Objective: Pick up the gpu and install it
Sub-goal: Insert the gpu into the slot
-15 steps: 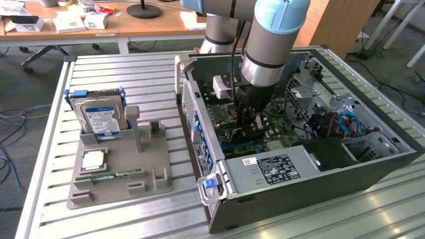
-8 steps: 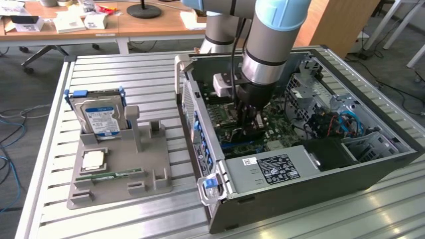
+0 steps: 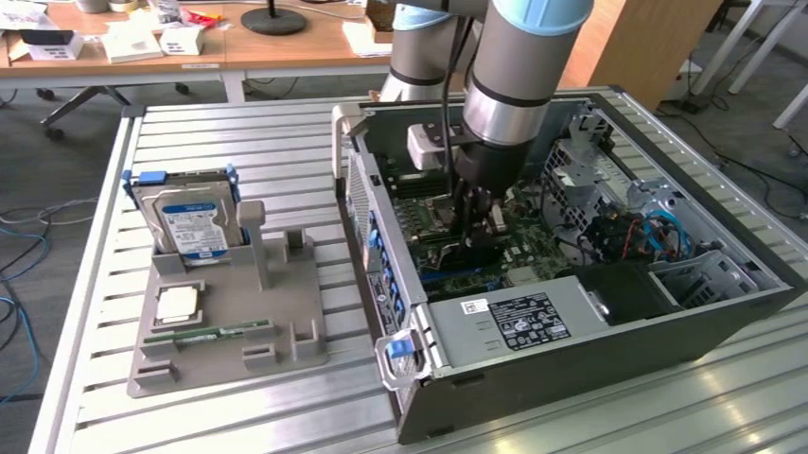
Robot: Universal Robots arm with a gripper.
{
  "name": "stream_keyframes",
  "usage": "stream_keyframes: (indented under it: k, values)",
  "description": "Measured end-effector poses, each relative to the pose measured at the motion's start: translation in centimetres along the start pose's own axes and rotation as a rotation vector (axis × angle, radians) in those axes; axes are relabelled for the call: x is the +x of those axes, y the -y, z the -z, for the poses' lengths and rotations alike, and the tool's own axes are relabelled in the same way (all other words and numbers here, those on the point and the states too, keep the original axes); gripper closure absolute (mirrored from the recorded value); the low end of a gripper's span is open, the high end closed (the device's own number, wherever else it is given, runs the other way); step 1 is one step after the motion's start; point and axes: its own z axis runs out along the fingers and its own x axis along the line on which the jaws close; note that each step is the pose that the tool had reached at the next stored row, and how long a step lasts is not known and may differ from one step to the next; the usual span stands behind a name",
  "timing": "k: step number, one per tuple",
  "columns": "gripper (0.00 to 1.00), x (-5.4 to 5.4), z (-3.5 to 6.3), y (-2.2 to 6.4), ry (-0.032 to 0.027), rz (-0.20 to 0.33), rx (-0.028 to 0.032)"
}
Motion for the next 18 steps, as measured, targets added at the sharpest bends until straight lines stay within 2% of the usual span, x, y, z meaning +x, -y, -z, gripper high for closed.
stream_keyframes:
  k: [6,18]
  values:
    - [0.61,0.0,1.53,0.01,0.0,0.0,0.0]
    - [0.61,-0.1,3.96,0.03,-0.0001,0.0,0.0]
